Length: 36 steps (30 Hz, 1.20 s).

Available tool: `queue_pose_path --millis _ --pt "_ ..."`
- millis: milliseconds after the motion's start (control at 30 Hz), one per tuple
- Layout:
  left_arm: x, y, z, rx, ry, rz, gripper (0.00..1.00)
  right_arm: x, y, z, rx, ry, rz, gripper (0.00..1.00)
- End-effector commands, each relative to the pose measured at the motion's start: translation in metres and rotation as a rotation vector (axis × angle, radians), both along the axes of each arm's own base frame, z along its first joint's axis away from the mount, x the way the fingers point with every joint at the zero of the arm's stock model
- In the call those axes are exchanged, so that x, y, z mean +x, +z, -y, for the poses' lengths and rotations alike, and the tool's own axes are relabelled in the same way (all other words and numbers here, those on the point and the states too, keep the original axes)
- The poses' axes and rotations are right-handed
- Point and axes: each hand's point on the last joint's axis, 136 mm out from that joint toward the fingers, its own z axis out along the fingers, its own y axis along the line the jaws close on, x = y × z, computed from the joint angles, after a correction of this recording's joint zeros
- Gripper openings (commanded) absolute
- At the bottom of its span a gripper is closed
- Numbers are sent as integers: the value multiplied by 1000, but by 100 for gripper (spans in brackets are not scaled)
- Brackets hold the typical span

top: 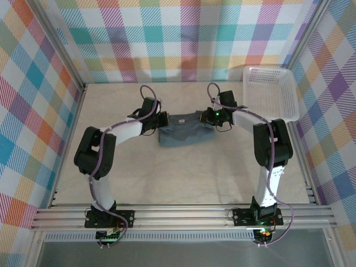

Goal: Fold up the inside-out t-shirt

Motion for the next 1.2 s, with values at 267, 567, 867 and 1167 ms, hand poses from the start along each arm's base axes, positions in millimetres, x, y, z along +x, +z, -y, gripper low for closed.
queue_pose_path --millis 267,567,867,1167 --pt "-17 80 -27 -13 60 157 61 -18 53 32 -63 -101 60 65" --pt "-103 148 -46 -135 18 237 67 -66 13 17 27 -170 -103 56" --pt "-165 144 -126 5 302 200 68 -47 -6 -111 76 -59 -131 40" --pt "-133 99 -164 -8 472 70 65 -19 75 -238 148 249 26 62"
